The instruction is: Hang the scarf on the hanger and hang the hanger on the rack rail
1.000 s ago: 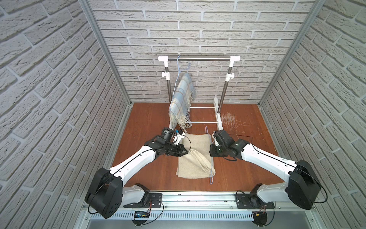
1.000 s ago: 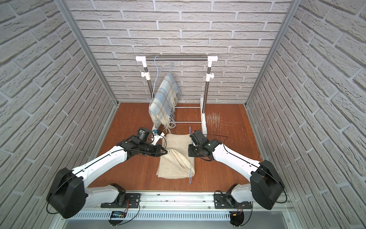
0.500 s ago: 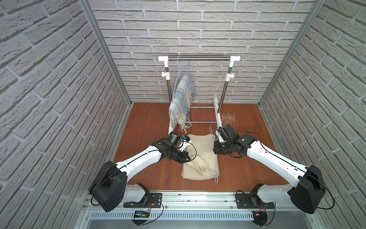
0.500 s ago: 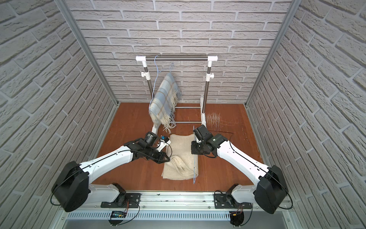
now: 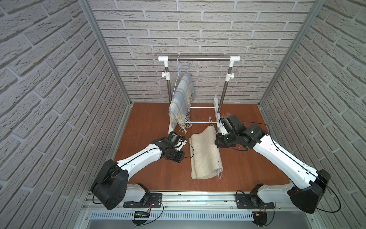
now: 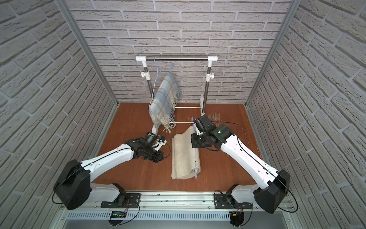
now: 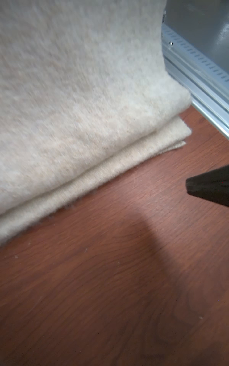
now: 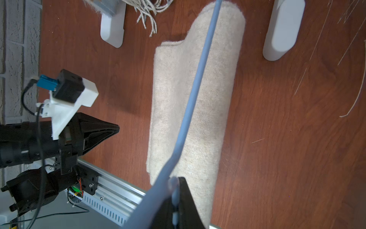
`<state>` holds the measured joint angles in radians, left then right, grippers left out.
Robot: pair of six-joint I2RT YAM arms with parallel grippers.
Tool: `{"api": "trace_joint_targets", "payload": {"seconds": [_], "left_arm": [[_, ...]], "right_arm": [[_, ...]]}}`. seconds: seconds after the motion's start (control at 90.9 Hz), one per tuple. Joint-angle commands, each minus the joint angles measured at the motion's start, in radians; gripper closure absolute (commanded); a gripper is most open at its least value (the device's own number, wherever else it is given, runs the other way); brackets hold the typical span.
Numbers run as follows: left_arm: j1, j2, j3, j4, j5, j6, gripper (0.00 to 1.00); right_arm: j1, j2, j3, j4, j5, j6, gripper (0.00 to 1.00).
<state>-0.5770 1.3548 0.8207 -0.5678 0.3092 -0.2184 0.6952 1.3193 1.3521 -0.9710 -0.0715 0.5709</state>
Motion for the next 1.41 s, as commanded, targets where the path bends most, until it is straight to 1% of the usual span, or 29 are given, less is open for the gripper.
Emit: {"api": "trace_joint_targets", "payload": {"seconds": [0.0, 0.044, 0.099, 0.11, 0.143, 0.154, 0.165, 0.242, 0.275, 0.363, 0.429, 0.594, 0.704, 0.836, 0.979, 1.056, 1.122, 1.188, 1.32, 1.397], "left_arm": [[0.008, -0.021, 0.034, 0.014, -0.028, -0.018, 1.00], [0.009, -0.072, 0.031, 0.075, -0.007, -0.062, 1.00], [0.017, -0.122, 0.024, 0.153, 0.028, -0.156, 1.00], [0.020, -0.127, 0.023, 0.170, 0.039, -0.176, 0.98], [0.030, -0.128, 0.018, 0.204, 0.082, -0.235, 0.86], [0.033, -0.122, 0.017, 0.214, 0.094, -0.255, 0.79], [0.036, -0.116, 0.018, 0.226, 0.107, -0.275, 0.75], [0.049, -0.069, 0.006, 0.312, 0.189, -0.433, 0.59], [0.054, -0.051, -0.003, 0.348, 0.202, -0.509, 0.55], [0.072, -0.008, -0.008, 0.437, 0.240, -0.673, 0.53], [0.076, 0.006, -0.002, 0.512, 0.247, -0.754, 0.51], [0.079, 0.046, 0.011, 0.679, 0.292, -0.937, 0.51], [0.073, 0.033, 0.006, 0.725, 0.287, -1.003, 0.52], [0.064, 0.010, 0.005, 0.740, 0.270, -1.044, 0.52], [0.062, -0.017, -0.042, 0.822, 0.236, -1.105, 0.52], [0.052, -0.011, -0.063, 0.913, 0.229, -1.137, 0.52], [0.042, 0.006, -0.071, 0.956, 0.226, -1.145, 0.49], [0.037, 0.015, -0.084, 1.003, 0.226, -1.150, 0.43], [0.038, 0.014, -0.120, 1.027, 0.212, -1.146, 0.34], [0.044, 0.029, -0.143, 1.081, 0.218, -1.151, 0.31]], "right_arm": [[0.014, 0.005, 0.078, -0.035, 0.012, -0.033, 0.97], [0.019, 0.013, 0.099, -0.048, 0.016, -0.035, 0.97], [0.024, 0.022, 0.109, -0.052, 0.024, -0.040, 0.97], [0.025, 0.021, 0.109, -0.051, 0.026, -0.041, 0.97], [0.024, 0.021, 0.109, -0.045, 0.032, -0.042, 0.97], [0.024, 0.021, 0.108, -0.042, 0.034, -0.042, 0.97], [0.024, 0.021, 0.106, -0.040, 0.037, -0.042, 0.97], [0.024, 0.025, 0.100, -0.023, 0.047, -0.043, 0.97], [0.024, 0.028, 0.103, -0.022, 0.050, -0.043, 0.97], [0.024, 0.030, 0.119, -0.013, 0.061, -0.040, 0.97], [0.024, 0.025, 0.135, 0.001, 0.062, -0.039, 0.97], [0.028, 0.046, 0.242, -0.032, 0.040, -0.058, 0.97], [0.030, 0.065, 0.330, -0.063, 0.034, -0.065, 0.97], [0.030, 0.098, 0.427, -0.096, 0.032, -0.065, 0.97], [0.031, 0.129, 0.503, -0.117, 0.033, -0.059, 0.97], [0.031, 0.146, 0.545, -0.131, 0.031, -0.059, 0.97], [0.030, 0.155, 0.573, -0.145, 0.029, -0.060, 0.97], [0.028, 0.160, 0.597, -0.154, 0.032, -0.063, 0.97], [0.021, 0.165, 0.647, -0.170, 0.023, -0.064, 0.97], [0.019, 0.170, 0.676, -0.185, 0.015, -0.063, 0.97]]}}
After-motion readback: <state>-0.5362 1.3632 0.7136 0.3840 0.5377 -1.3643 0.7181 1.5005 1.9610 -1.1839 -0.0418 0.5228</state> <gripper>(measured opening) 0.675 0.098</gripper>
